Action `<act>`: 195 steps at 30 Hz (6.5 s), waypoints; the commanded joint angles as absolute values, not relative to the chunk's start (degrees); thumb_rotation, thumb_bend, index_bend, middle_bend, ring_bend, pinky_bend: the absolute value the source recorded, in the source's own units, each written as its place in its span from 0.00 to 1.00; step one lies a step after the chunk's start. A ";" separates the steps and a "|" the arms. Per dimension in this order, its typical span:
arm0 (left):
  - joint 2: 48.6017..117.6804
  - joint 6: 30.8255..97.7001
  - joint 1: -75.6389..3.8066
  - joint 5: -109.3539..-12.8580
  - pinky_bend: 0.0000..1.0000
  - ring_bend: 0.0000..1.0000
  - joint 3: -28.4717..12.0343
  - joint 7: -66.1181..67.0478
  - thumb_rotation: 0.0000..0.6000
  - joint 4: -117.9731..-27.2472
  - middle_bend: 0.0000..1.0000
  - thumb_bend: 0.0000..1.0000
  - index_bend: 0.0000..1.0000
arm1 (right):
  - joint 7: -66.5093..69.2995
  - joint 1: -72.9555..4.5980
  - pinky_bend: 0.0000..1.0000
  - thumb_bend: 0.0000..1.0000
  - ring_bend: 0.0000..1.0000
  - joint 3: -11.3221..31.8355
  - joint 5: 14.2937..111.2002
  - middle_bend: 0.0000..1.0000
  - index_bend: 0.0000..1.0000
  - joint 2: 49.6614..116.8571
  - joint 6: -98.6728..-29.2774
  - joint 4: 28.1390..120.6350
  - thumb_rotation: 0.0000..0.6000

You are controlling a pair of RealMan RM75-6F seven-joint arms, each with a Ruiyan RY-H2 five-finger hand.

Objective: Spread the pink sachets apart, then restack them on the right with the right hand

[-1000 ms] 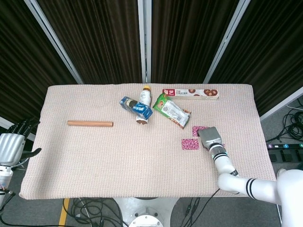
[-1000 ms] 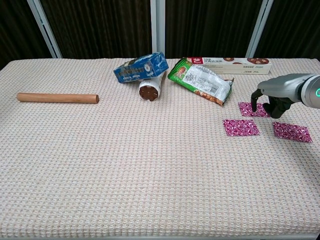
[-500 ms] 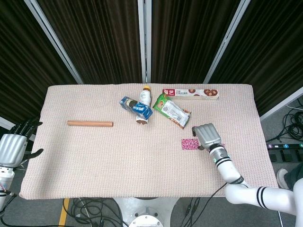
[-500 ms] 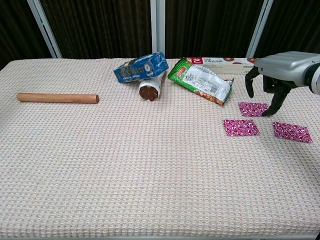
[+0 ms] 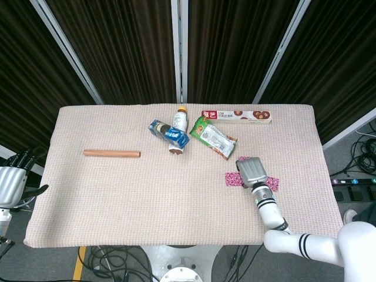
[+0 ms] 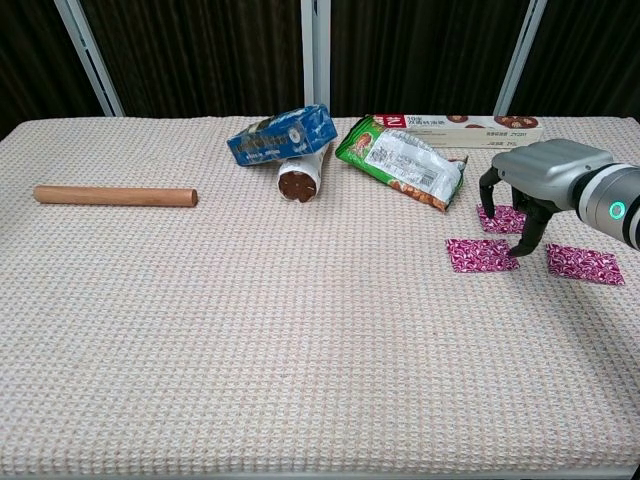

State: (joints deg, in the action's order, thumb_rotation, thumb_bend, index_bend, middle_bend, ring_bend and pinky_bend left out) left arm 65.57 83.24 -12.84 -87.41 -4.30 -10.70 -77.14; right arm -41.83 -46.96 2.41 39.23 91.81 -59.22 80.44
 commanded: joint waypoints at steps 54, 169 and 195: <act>66.14 82.93 -12.62 -87.45 0.29 0.19 -3.79 -11.64 1.00 -75.06 0.22 0.09 0.25 | -48.25 -46.95 0.96 0.00 1.00 6.96 31.34 1.00 0.39 99.85 -55.08 72.07 1.00; 65.98 82.41 -12.85 -88.31 0.29 0.19 -2.93 -12.75 1.00 -75.14 0.22 0.09 0.25 | -48.50 -35.10 0.96 0.00 1.00 9.80 31.58 1.00 0.44 93.47 -64.20 76.14 1.00; 65.84 82.87 -12.61 -88.27 0.29 0.19 -3.08 -13.11 1.00 -74.90 0.22 0.09 0.25 | -49.82 -36.05 0.96 0.00 1.00 9.76 30.22 1.00 0.41 94.79 -62.79 74.08 1.00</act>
State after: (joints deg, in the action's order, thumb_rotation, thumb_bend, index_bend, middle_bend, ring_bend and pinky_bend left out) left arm 65.85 82.87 -12.61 -88.27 -3.08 -13.11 -74.90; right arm -49.81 -36.05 9.77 30.21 94.79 -62.78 74.09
